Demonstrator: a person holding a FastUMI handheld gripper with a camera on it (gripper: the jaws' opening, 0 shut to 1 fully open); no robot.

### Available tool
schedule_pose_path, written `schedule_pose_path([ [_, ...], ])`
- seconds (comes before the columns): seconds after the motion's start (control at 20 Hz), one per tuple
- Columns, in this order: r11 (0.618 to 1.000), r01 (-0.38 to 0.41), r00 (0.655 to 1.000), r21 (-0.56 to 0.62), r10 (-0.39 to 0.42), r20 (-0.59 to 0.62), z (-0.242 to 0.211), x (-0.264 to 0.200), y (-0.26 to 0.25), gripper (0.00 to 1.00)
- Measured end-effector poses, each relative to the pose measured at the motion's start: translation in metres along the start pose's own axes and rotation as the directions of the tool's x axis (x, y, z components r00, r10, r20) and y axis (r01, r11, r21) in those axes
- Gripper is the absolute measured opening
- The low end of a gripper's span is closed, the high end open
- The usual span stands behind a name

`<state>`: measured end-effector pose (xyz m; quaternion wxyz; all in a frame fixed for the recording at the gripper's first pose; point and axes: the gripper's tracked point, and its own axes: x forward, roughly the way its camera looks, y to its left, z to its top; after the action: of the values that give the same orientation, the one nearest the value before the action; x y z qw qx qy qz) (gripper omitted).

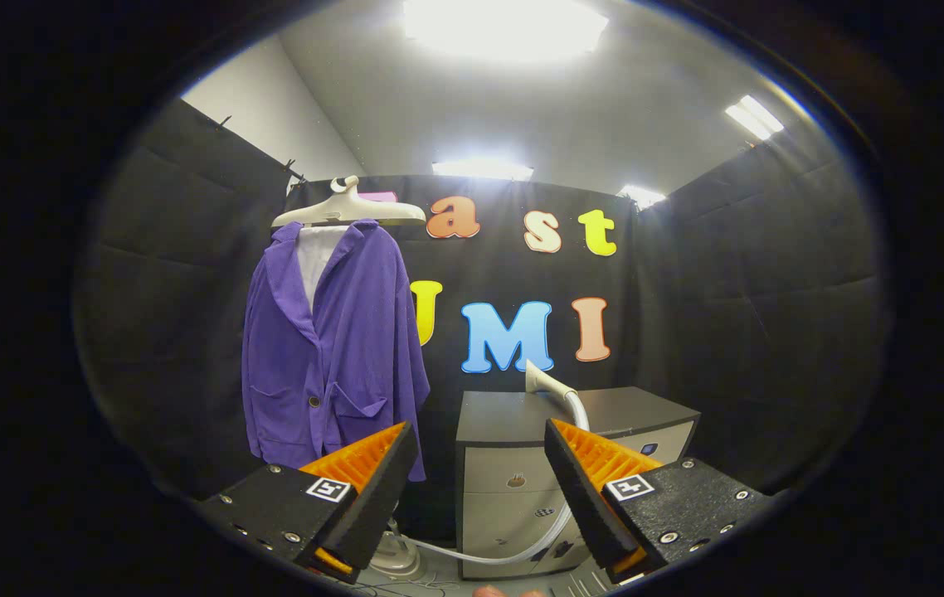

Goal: Iron the clothes twice with a garment steamer, once on the left side and once on the right side.

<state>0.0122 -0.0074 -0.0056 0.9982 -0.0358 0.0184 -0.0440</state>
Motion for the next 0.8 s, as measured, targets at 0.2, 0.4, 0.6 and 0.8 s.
schedule_pose_path([
  [0.2, 0.999, 0.021, 1.0, -0.024, -0.021, 0.002, -0.003, 0.015, -0.012, 0.95],
  [0.4, 0.999, 0.024, 1.0, -0.023, -0.024, 0.007, -0.001, 0.063, -0.034, 0.95],
  [0.6, 0.999, 0.042, 0.999, 0.031, -0.042, -0.018, 0.005, 0.142, -0.076, 0.95],
  [0.8, 0.998, 0.036, 0.999, 0.053, -0.036, -0.005, 0.024, 0.222, -0.113, 0.95],
])
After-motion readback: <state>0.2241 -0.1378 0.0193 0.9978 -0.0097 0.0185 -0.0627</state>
